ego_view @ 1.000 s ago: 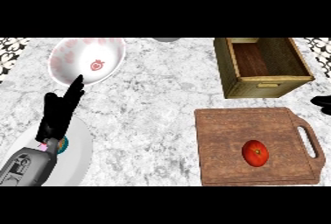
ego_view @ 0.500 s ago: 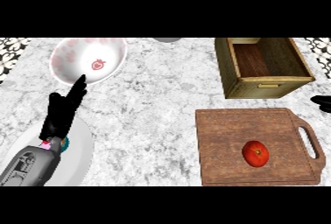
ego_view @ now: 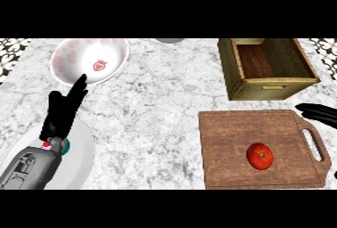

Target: Pick the tomato from the cutting board and place it in the basket

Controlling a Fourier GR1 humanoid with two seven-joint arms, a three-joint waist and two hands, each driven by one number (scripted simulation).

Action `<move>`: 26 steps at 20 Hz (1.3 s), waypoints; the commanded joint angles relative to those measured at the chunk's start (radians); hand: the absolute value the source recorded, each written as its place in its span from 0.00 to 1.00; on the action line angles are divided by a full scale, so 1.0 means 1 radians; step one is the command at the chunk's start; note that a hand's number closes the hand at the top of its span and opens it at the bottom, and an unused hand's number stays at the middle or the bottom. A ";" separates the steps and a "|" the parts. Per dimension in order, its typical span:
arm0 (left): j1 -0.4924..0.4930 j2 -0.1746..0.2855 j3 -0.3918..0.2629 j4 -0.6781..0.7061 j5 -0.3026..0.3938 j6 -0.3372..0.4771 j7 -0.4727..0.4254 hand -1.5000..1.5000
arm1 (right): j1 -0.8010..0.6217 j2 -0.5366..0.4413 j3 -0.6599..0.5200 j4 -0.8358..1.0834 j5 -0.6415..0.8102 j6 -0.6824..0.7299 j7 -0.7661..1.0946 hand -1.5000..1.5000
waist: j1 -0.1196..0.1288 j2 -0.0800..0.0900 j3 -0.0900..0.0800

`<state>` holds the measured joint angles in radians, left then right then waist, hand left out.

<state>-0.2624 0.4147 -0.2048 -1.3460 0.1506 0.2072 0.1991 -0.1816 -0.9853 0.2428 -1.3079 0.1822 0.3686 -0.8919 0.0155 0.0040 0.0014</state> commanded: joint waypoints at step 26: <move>0.040 -0.074 0.103 -0.012 -0.094 -0.095 0.014 0.50 | -0.122 0.323 0.139 0.160 0.234 0.007 -0.029 0.00 | -0.010 -0.003 -0.001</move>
<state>-0.2340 0.3452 -0.1176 -1.3582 0.0574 0.1411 0.2112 -0.2760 -0.7002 0.3766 -1.1967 0.3764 0.3096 -0.8712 0.0024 -0.0005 0.0006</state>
